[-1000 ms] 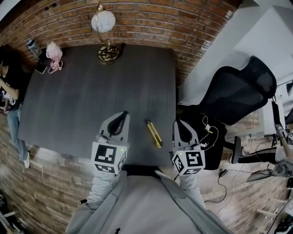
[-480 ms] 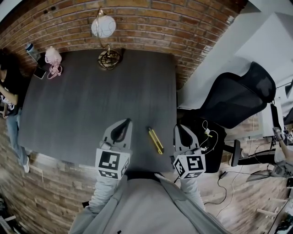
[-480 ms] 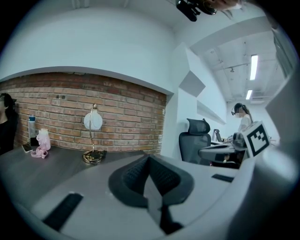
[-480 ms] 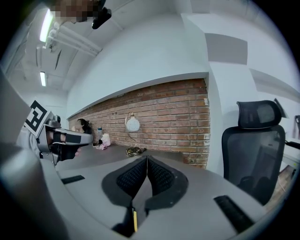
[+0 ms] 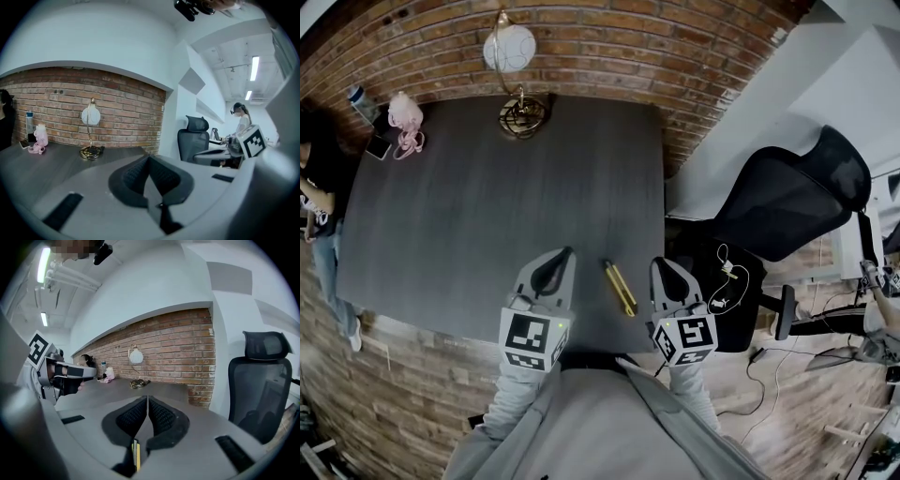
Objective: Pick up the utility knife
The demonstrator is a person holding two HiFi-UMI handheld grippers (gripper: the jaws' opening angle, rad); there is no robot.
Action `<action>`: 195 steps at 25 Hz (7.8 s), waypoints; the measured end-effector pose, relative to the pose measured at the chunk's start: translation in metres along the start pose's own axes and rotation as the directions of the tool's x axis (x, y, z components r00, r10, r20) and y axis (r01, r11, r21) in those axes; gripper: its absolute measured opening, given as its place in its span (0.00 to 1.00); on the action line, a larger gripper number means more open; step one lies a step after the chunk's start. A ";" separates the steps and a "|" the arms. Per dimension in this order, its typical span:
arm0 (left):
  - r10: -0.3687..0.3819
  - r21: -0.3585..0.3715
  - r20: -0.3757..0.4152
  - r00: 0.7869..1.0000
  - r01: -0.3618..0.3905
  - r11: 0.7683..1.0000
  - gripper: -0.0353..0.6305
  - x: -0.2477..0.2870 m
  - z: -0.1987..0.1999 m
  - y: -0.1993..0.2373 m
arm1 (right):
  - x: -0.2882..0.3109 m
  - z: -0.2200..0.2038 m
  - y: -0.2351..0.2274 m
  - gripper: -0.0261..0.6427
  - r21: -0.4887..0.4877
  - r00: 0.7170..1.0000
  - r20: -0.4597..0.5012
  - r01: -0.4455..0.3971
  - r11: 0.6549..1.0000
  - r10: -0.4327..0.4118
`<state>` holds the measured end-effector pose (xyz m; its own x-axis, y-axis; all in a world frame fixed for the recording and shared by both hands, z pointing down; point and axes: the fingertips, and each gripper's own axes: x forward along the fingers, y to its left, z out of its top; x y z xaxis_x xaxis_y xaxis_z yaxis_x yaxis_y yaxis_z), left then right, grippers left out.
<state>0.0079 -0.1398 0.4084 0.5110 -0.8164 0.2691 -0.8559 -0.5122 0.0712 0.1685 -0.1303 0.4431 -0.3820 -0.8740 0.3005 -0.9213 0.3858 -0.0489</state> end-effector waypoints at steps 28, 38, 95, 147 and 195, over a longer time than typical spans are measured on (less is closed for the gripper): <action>-0.034 -0.051 -0.097 0.995 0.029 0.998 0.08 0.014 -0.051 -0.003 | 0.025 -0.127 0.021 0.07 0.048 0.945 -0.308 -0.099 0.994 0.109; -0.056 -0.062 -0.121 0.991 0.049 0.997 0.08 0.013 -0.068 -0.005 | 0.028 -0.165 0.035 0.24 0.044 0.903 -0.402 -0.144 0.989 0.150; -0.045 -0.049 -0.112 0.993 0.040 0.998 0.08 0.008 -0.067 0.015 | 0.032 -0.197 0.034 0.23 -0.035 0.852 -0.515 -0.129 0.991 0.093; 0.089 -0.013 0.115 0.989 -0.088 0.996 0.08 -0.006 0.036 0.031 | -0.007 0.087 -0.006 0.23 -0.110 0.972 0.227 -0.031 0.993 0.056; 0.089 -0.024 0.110 0.990 -0.086 0.996 0.08 -0.004 0.033 0.034 | -0.001 0.083 0.002 0.23 -0.079 0.976 0.208 -0.051 0.996 0.067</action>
<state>-0.0208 -0.1624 0.3778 0.4389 -0.8828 0.1675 -0.8985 -0.4333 0.0702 0.1608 -0.1526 0.3639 -0.4494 -0.8886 0.0916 -0.8919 0.4522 0.0117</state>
